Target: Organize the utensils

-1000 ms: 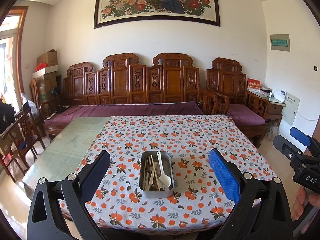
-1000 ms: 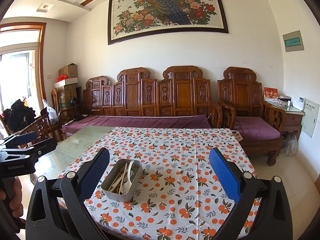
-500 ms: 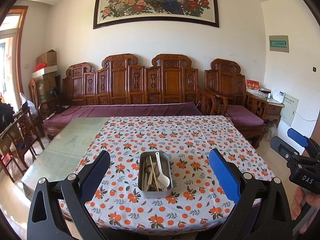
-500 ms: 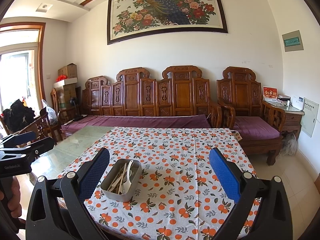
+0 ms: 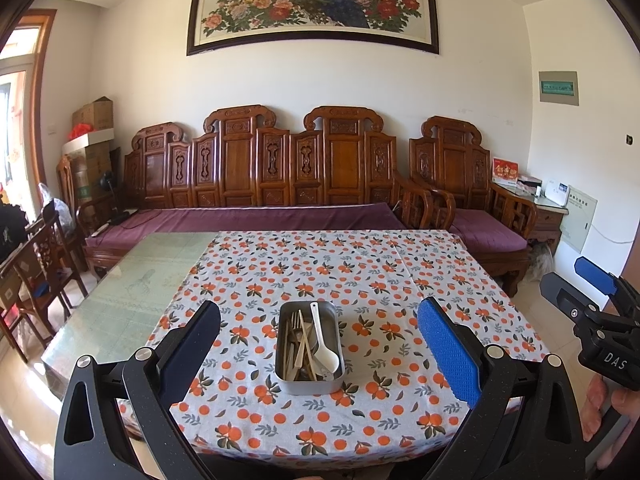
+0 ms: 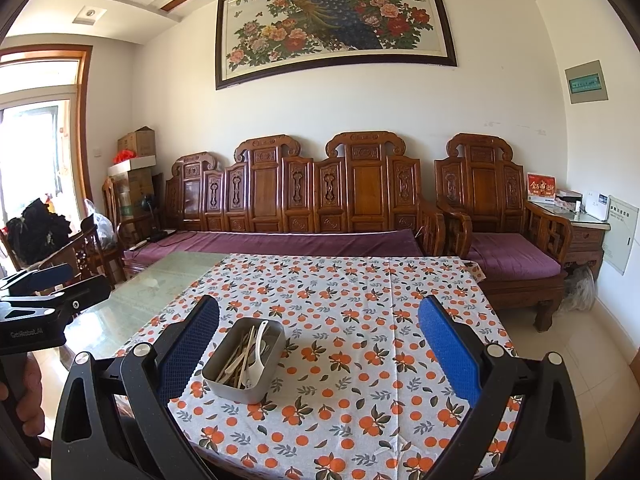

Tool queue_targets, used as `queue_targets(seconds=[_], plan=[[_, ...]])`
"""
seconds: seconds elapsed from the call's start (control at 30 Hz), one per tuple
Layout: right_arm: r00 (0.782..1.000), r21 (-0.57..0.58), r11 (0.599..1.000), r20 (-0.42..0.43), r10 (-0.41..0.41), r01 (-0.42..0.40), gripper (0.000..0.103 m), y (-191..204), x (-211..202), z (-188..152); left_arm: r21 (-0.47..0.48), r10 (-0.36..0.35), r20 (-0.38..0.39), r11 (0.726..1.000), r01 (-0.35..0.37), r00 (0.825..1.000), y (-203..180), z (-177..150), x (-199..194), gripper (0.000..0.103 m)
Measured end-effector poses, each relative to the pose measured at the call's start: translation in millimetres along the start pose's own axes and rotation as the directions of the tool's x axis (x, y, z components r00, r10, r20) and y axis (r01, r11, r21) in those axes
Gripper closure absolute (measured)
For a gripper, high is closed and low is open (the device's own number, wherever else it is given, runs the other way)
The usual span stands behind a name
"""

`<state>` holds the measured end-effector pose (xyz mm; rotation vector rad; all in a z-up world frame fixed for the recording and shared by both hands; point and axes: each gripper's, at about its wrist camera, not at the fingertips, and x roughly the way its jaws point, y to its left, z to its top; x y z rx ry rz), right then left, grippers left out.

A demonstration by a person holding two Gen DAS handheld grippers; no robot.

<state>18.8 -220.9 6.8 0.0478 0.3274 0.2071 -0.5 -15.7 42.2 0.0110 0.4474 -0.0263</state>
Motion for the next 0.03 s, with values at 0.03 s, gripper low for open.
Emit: queue_targets(seconds=[0.03], plan=[[1.000,0.001,1.000,-0.001,0.001,-0.001,0.003,0.3,0.5,-0.4,0.002,0.000,0.000,1.000,0.000,1.000,-0.5,0.2,0.2,0.008]])
